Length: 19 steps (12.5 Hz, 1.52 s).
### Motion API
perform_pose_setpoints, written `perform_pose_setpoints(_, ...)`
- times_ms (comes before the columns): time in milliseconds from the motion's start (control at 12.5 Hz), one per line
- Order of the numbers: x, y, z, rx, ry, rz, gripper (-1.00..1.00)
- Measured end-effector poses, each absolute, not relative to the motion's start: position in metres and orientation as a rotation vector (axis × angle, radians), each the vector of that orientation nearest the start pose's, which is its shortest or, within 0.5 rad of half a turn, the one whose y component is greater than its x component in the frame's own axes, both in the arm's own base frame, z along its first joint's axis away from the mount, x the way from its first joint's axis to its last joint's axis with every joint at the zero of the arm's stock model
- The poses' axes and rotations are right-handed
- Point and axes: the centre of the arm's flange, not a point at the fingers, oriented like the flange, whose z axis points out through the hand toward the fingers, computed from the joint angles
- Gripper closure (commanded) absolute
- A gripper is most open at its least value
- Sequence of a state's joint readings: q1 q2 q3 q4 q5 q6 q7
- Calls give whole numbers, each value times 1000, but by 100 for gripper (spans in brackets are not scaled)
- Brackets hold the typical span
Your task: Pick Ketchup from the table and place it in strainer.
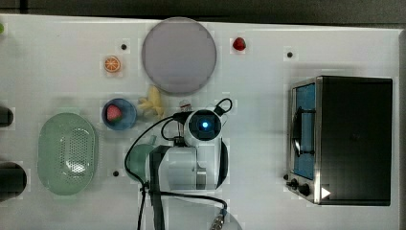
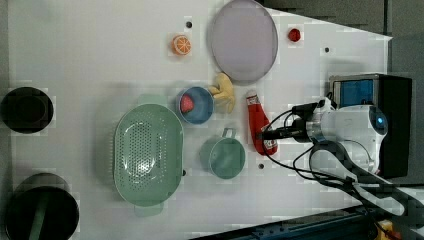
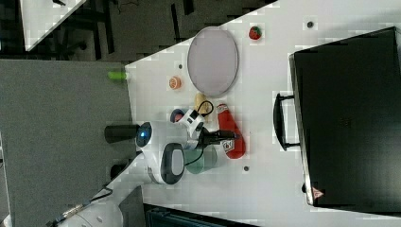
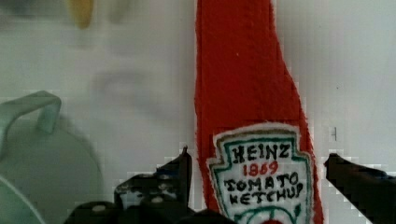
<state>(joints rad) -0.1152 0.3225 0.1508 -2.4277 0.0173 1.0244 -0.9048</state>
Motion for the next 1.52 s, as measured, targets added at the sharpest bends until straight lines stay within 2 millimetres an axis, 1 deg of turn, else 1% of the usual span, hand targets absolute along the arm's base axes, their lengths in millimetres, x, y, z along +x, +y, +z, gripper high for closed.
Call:
perform_pose_setpoints(80, 472, 22, 162, -3063, -211, 221, -91)
perform_pose_setpoints(240, 472, 25, 153, -3064, -221, 193, -43)
perform_pose_setpoints(320, 471, 26, 148, -3061, -223, 199, -24)
perform_pose_setpoints(400, 471, 26, 148, -3061, -224, 190, -24)
perform_pose_setpoints(560, 473, 23, 156, -3067, -218, 170, -24)
perform_pose_setpoints(720, 474, 19, 176, -3076, -211, 162, -24)
perform_pose_setpoints(800, 474, 15, 191, -3080, -206, 184, -24)
perform_pose_setpoints(880, 472, 13, 210, -3083, -202, 213, -24)
perform_pose_setpoints(960, 470, 11, 234, -3092, -200, 214, -24)
perform_pose_setpoints(1040, 469, 11, 264, -3103, -204, 194, -24)
perform_pose_setpoints(1200, 465, 15, 335, -3129, -220, 121, -24)
perform_pose_setpoints(1360, 463, 26, 400, -3159, -258, -32, -24)
perform_pose_setpoints(1440, 465, 36, 425, -3160, -265, -94, -24)
perform_pose_setpoints(1520, 467, 51, 443, -3151, -262, -149, -24)
